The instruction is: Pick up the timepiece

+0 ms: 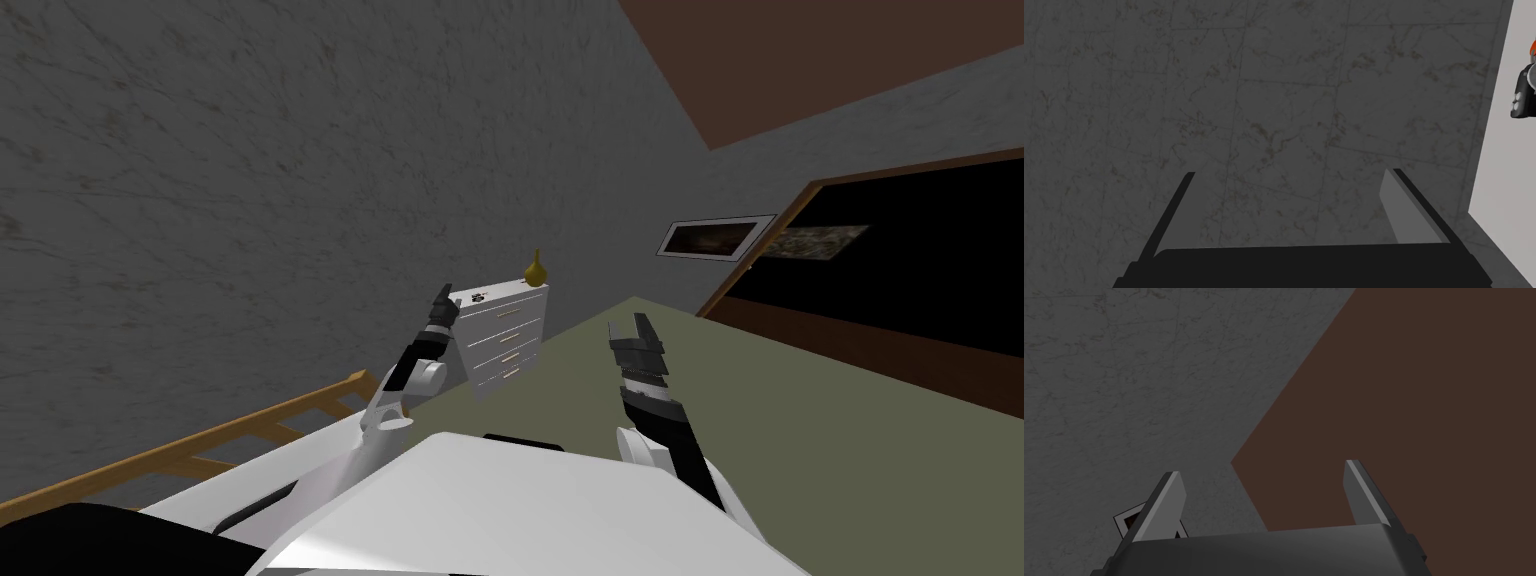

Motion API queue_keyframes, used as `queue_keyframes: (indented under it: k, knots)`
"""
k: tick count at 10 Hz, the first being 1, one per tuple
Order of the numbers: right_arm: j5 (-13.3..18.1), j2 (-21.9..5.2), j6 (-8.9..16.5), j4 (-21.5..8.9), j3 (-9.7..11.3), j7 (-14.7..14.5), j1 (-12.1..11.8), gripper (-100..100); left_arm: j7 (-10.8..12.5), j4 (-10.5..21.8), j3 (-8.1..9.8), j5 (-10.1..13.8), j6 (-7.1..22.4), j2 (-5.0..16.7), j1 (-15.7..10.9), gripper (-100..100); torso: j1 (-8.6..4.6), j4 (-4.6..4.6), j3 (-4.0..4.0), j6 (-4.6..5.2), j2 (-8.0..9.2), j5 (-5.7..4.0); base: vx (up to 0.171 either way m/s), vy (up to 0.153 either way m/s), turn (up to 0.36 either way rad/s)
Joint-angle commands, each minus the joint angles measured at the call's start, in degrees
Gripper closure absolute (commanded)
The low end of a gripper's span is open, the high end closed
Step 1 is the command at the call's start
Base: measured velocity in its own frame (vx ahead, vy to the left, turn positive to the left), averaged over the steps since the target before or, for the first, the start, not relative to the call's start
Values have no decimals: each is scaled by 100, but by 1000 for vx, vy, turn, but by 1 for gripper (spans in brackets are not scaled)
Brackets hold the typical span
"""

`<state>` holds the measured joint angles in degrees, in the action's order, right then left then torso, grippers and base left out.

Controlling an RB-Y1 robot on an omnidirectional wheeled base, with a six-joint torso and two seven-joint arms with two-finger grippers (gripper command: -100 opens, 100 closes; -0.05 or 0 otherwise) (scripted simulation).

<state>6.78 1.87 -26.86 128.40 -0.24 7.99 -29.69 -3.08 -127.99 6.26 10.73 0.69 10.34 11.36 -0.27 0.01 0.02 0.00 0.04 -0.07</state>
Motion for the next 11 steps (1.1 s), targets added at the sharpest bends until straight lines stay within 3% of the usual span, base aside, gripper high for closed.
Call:
queue_keyframes:
  k: [1, 2, 3, 4, 6, 7, 9, 10, 11]
  knots:
    - [0, 0, 0, 0, 0, 0, 0, 0, -5, 31, 18, 13, 194, 9, -50, -100, 0, 0, 0, 0, 0, 0, -14, -38, -1]
    - [0, 0, 0, 0, 0, 0, 0, 0, -50, 177, 115, 99, 415, 47, -319, -100, 10, 0, -1, 0, -2, 2, -11, -62, 63]
    - [0, 0, 0, 0, 0, 0, 0, 0, -50, 177, 115, 99, 596, 47, -319, -100, 4, -1, -2, -1, -4, 1, -20, -71, 55]
    - [0, 0, 0, 0, 0, 0, 0, 0, -89, 328, 208, 186, 768, 82, -581, -100, 1, -1, -2, 0, -3, 0, -54, -115, 71]
    - [0, 0, 0, 0, 0, 0, 0, 0, -89, 328, 208, 186, 1086, 82, -601, -100, -7, 1, 3, 0, 6, -2, -22, -57, 24]
    - [0, 0, 0, 0, 0, 0, 0, 0, -120, 483, 299, 272, 1257, 118, -879, -100, 12, 0, -1, 0, -3, 2, -3, -49, 64]
    - [0, 0, 0, 0, 0, 0, 0, 0, -120, 483, 299, 272, 1565, 118, -893, -100, 5, -2, -4, 0, -7, 1, -8, -45, 22]
    - [0, 0, 0, 0, 0, 0, 0, 0, -145, 643, 385, 359, 1793, 154, -1160, -100, 14, -2, -4, 0, -7, 3, -10, -46, 66]
    - [0, 0, 0, 0, 0, 0, 0, 0, -145, 643, 385, 359, 1911, 154, -1198, -100, 10, -2, -4, 0, -7, 3, -11, -59, 40]
